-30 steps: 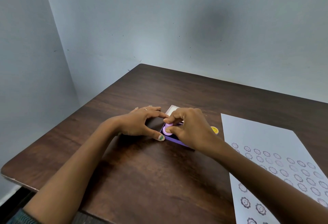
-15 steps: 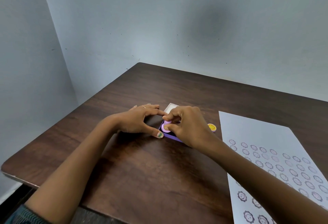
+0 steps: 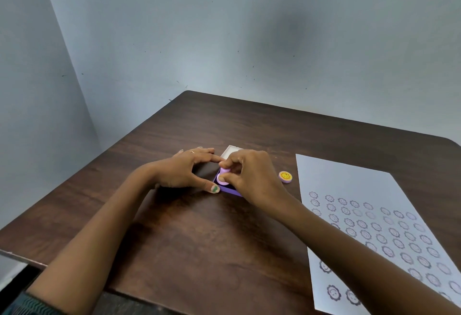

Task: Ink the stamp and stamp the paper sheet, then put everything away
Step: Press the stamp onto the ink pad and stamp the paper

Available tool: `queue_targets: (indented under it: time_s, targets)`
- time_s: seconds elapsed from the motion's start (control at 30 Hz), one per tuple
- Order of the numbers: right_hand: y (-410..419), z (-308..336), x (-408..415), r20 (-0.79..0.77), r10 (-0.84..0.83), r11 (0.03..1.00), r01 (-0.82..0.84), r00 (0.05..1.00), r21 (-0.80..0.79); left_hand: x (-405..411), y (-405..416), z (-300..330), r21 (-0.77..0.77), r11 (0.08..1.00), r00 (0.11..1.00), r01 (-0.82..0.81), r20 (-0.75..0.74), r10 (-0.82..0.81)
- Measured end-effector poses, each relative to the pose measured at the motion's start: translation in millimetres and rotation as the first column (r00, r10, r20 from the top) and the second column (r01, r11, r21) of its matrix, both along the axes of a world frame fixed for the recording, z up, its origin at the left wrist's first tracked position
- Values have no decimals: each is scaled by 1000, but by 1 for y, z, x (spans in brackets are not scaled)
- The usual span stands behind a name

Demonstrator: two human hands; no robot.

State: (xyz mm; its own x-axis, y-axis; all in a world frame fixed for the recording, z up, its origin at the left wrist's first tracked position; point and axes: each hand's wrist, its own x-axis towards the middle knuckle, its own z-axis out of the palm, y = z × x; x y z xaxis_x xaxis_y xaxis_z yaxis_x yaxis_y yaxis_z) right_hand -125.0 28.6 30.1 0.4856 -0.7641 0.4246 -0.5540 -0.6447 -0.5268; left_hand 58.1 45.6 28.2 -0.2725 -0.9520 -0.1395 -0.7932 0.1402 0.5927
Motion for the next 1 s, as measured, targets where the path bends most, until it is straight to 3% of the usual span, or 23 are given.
queue_targets:
  time_s: [0.07, 0.13, 0.2, 0.27, 0.37, 0.47, 0.6, 0.73, 0.87, 1.0]
  targets:
    - [-4, 3, -7, 59, -14, 996, 8, 998, 92, -1, 0, 0, 2, 1000, 1000, -3, -15, 3]
    - [-7, 7, -20, 236, -114, 972, 59, 965, 227, 1, 0, -1, -7, 1000, 1000, 1, -15, -1]
    - [-10, 12, -40, 523, -256, 875, -35, 813, 483, 4, -2, -3, -4, 1000, 1000, 3, -7, -3]
    - [-10, 16, -66, 685, -397, 725, -248, 612, 642, 7, -3, -5, 7, 1000, 999, -16, -45, 16]
    - [-11, 20, -112, 723, -562, 556, -465, 401, 689, 3, -5, -2, -6, 996, 978, -90, -188, 87]
    - [-7, 21, -153, 699, -655, 463, -578, 287, 672, -10, -6, 3, -67, 981, 957, -181, -241, 160]
    - [-6, 21, -192, 733, -642, 495, -608, 226, 620, -53, -3, 13, -244, 954, 984, -173, -93, 155]
    - [-9, 22, -218, 740, -651, 532, -594, 168, 603, -123, 4, 19, -376, 926, 999, 40, 9, -39]
    - [-7, 18, -234, 749, -648, 571, -562, 138, 598, -190, 1, 9, -267, 917, 950, 297, 184, -254]
    - [-7, 16, -244, 747, -658, 595, -539, 99, 596, -238, -7, -8, -226, 894, 886, 387, 359, -293]
